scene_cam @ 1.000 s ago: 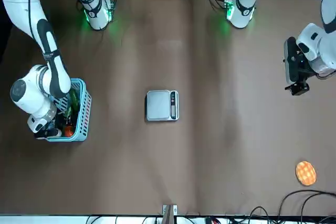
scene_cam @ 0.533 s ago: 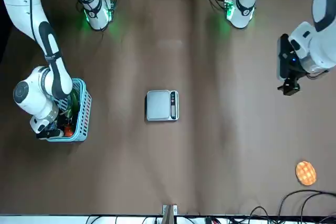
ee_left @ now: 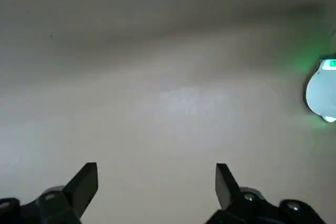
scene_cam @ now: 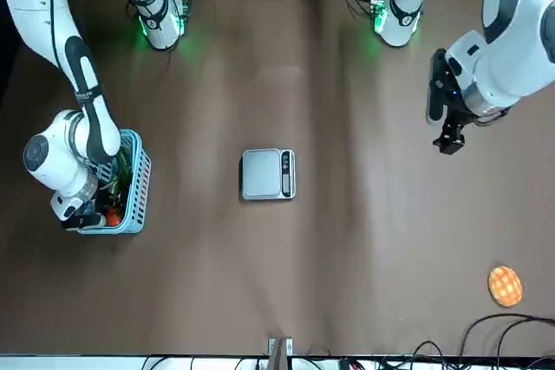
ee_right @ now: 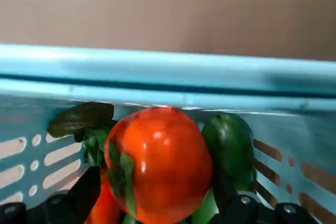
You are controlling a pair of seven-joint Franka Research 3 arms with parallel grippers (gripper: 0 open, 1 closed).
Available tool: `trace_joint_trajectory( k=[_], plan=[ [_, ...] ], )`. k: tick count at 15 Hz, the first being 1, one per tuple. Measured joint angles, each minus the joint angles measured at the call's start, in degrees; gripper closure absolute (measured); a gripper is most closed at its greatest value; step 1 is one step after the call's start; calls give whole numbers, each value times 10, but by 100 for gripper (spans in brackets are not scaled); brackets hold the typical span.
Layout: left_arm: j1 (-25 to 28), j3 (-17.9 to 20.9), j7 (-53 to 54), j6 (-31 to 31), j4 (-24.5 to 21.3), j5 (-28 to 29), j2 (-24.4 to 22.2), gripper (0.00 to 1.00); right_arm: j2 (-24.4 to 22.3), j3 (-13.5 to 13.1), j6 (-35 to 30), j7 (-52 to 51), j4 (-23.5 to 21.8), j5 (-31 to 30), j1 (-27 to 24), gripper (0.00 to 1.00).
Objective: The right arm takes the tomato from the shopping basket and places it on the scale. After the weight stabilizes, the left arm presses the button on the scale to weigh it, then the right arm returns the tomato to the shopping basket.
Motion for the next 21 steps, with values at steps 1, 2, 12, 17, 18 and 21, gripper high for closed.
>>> trace_joint_trajectory(
  k=[1,2,12,17,18,21],
  plan=[
    [-4,-3,-6,4,0,0,0,1,0,0,0,0,0,0,0,6],
    [-8,-5,-11,9,0,0,0,1,1,0,0,0,0,0,0,11],
    [-34,-5,-34,40,0,0,10,58,-1,-1,-3,-1,1,0,0,27],
    [-30,-4,-35,43,0,0,15,81,-6,-1,-26,-1,10,0,1,27],
    [-30,-4,-35,43,0,0,16,83,-12,-1,-40,-1,14,0,1,27],
    [-30,-4,-35,56,0,0,18,97,-36,-1,-77,-1,16,0,2,27]
  ],
)
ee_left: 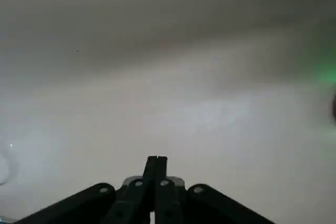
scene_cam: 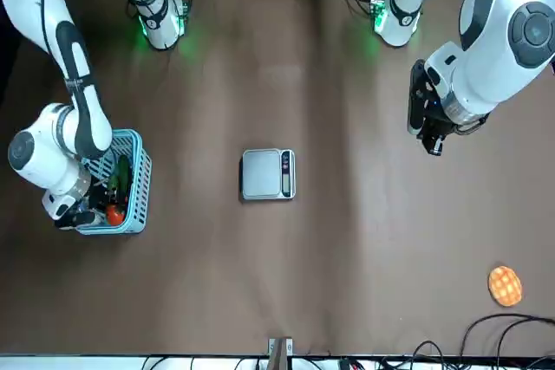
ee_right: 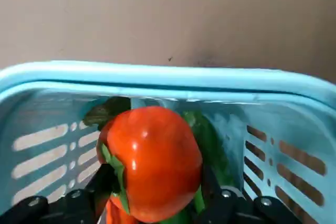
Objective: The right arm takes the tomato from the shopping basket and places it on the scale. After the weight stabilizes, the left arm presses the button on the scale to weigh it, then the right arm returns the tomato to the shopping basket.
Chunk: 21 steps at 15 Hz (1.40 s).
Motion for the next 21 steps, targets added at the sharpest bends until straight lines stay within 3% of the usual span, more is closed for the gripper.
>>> trace_joint_trajectory(
  k=[6,12,17,21],
  plan=[
    [-3,0,0,9,0,0,0,99,-44,-5,-57,-13,1,-7,-1,27],
    [-3,-1,0,9,0,0,0,99,-93,-18,-105,-15,7,-59,-3,27],
    [-2,0,0,9,0,0,0,99,-134,-18,-216,-17,51,-65,4,27],
    [-2,0,0,9,0,0,0,99,-148,-13,-248,-4,76,-65,45,27]
  ],
)
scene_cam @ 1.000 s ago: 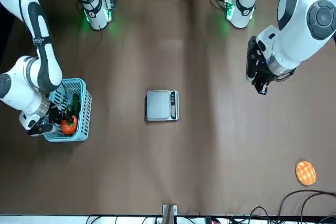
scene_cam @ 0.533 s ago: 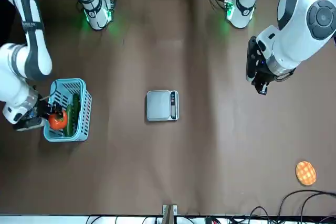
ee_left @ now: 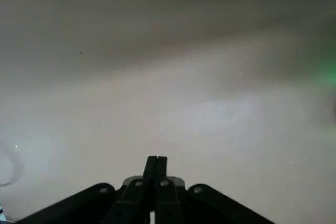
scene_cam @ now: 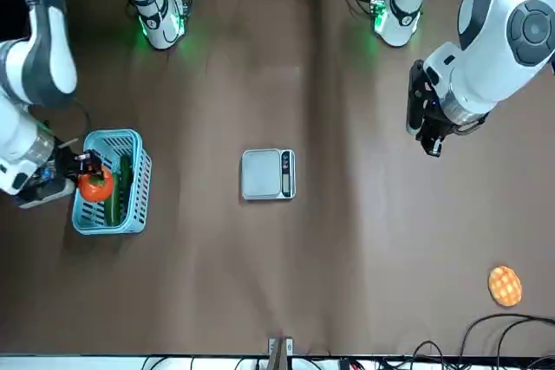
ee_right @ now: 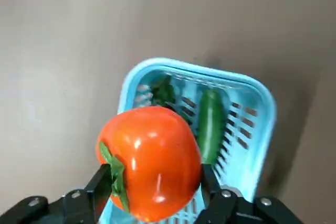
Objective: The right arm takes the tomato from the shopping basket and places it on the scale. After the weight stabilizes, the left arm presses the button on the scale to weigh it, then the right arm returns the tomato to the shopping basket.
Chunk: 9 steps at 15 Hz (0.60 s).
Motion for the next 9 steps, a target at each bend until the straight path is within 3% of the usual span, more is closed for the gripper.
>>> trace_joint_trajectory(
  k=[5,9],
  plan=[
    [1,0,0,0,0,0,0,99,3,5,-12,110,0,7,89,27],
    [0,0,0,0,0,0,0,99,8,7,3,149,0,92,158,27]
  ],
)
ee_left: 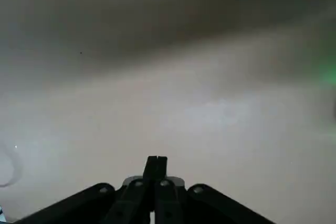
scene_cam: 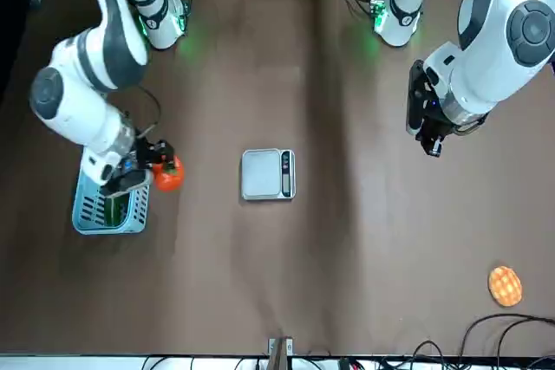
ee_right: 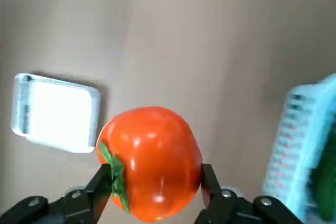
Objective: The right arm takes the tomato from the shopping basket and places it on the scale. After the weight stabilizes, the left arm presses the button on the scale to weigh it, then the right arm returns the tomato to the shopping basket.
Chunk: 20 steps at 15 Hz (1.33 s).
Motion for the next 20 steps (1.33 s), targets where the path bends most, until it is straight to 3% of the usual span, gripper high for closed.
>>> trace_joint_trajectory(
  k=[1,9,13,20],
  plan=[
    [-2,0,0,0,0,0,1,99,12,0,16,2,-2,46,26,27],
    [-39,-4,-23,1,-1,-1,59,99,114,0,142,3,-8,215,131,27],
    [-61,-5,-47,26,-1,-1,93,99,153,0,172,3,-8,249,152,27],
    [-141,-7,-192,52,27,-1,134,99,169,1,176,3,-14,253,158,27]
  ],
)
